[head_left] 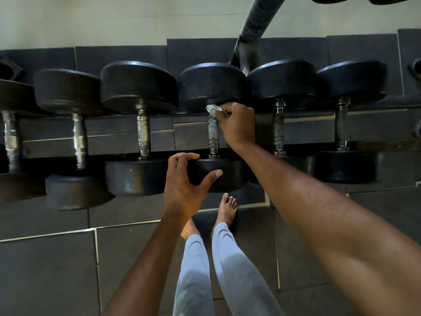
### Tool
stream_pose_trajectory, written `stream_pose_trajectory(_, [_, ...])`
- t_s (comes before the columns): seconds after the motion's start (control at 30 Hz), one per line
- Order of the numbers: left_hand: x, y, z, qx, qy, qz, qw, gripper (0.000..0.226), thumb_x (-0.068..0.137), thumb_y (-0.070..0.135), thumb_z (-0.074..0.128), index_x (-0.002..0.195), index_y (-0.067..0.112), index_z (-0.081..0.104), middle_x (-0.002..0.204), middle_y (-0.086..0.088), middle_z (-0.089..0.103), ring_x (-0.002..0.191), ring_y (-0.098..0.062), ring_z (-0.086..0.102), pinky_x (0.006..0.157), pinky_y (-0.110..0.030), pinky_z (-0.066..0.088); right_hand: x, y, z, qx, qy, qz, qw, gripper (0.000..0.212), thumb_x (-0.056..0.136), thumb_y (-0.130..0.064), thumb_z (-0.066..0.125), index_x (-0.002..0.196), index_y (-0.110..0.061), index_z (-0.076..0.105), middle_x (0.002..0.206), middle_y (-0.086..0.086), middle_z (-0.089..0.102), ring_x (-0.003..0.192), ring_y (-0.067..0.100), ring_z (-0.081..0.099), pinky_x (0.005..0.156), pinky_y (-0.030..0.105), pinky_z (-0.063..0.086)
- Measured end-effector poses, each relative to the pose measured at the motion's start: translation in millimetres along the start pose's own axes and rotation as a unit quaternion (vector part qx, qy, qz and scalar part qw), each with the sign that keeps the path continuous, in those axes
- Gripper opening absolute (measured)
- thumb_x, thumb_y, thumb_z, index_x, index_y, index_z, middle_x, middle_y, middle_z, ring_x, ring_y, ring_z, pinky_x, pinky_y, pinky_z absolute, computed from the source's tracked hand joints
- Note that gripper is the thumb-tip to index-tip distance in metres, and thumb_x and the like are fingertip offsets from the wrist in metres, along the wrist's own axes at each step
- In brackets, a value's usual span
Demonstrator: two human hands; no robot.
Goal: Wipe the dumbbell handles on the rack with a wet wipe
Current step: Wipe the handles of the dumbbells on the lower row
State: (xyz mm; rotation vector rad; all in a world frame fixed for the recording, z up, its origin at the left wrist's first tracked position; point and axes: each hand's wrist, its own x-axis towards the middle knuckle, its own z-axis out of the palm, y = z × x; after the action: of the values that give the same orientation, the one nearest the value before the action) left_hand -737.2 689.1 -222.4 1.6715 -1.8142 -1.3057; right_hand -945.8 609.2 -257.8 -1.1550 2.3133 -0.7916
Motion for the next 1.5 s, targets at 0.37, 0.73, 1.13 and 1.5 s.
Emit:
stream_pose_trajectory(0.37, [-1, 0, 2, -0.008, 0.002, 0.0, 1.0, 0.069, 0.076, 0.068, 0.083, 0.131, 0.032, 0.059, 0.132, 0.016, 0.045, 0.115, -0.002, 0.055, 0.083, -0.006, 0.045, 0, -3, 13, 0.098, 0.01, 0.179, 0.979, 0.017, 0.089, -0.032, 0.086, 0.098, -0.018, 0.083, 0.092, -0.001, 0.08, 0.086, 0.011, 0.072, 0.067, 0.017, 0.048])
stream_pose_trajectory(0.73, [0, 1, 1, -0.019, 0.001, -0.004, 1.0, 0.069, 0.074, 0.067, 0.084, 0.129, 0.033, 0.06, 0.131, 0.015, 0.046, 0.112, -0.001, 0.057, 0.083, -0.001, 0.045, 10, 3, 10, 0.425, -0.001, 0.395, 0.815, 0.015, 0.101, 0.001, 0.064, 0.103, -0.014, 0.068, 0.104, 0.011, 0.075, 0.09, 0.027, 0.078, 0.071, 0.04, 0.068])
stream_pose_trajectory(1.13, [0, 1, -1, -0.014, -0.004, 0.002, 1.0, 0.068, 0.076, 0.063, 0.086, 0.13, 0.031, 0.059, 0.132, 0.013, 0.047, 0.11, -0.003, 0.057, 0.081, 0.0, 0.044, 6, 19, -1, 0.308, -0.119, 0.258, 0.908, 0.03, 0.095, 0.005, 0.073, 0.124, -0.002, 0.072, 0.11, 0.005, 0.076, 0.1, 0.016, 0.075, 0.082, 0.025, 0.064])
stream_pose_trajectory(1.5, [0, -1, 0, -0.022, 0.001, 0.01, 1.0, 0.068, 0.077, 0.061, 0.086, 0.13, 0.028, 0.06, 0.132, 0.01, 0.048, 0.111, -0.006, 0.058, 0.082, -0.001, 0.044, 21, 19, 15, 0.356, -0.13, 0.347, 0.858, 0.028, 0.09, -0.02, 0.086, 0.113, -0.01, 0.073, 0.111, 0.009, 0.08, 0.108, 0.027, 0.076, 0.091, 0.044, 0.064])
